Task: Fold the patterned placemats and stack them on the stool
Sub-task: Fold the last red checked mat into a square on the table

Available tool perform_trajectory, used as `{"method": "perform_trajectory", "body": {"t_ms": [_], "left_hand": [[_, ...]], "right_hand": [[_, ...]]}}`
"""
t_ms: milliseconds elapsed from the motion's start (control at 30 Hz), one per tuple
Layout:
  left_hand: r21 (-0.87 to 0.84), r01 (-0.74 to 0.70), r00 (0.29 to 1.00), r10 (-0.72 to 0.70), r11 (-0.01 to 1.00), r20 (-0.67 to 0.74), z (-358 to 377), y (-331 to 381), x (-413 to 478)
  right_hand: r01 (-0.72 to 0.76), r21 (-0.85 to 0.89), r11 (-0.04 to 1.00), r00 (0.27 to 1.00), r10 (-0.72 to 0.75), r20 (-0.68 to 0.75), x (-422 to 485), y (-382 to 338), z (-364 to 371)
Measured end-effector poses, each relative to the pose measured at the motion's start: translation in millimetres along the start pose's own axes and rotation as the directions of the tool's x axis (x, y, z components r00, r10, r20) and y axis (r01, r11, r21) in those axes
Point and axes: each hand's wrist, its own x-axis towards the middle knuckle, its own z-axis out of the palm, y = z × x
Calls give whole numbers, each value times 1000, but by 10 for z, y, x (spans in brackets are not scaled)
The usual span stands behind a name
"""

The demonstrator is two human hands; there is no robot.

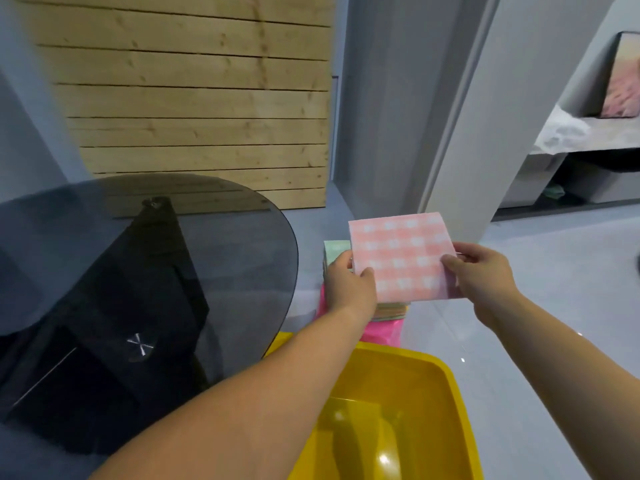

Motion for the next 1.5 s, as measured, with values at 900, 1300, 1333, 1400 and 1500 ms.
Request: {"method": "perform_trajectory", "body": {"t_ms": [900, 1300, 1333, 1400, 1500], "left_hand": [[248, 133, 956, -58, 960, -289, 395, -923, 699], [144, 442, 893, -418, 885, -168, 287, -709, 897], [136, 446, 891, -424, 885, -162, 274, -744, 912], [102, 445, 890, -427, 890, -160, 235, -819, 947], [33, 469, 880, -463, 883, -108, 176, -839, 970]], "right_hand": [[-38, -274, 961, 993, 66, 94, 884, 1045, 934], [-238, -198, 951, 875, 298, 382, 1066, 979, 750], [-245, -189, 951, 860, 303, 411, 1079, 993, 737], [-251, -179, 951, 844, 306, 441, 1101, 1044, 733], [-263, -184, 947, 827, 319, 464, 1126, 1102, 755]]}}
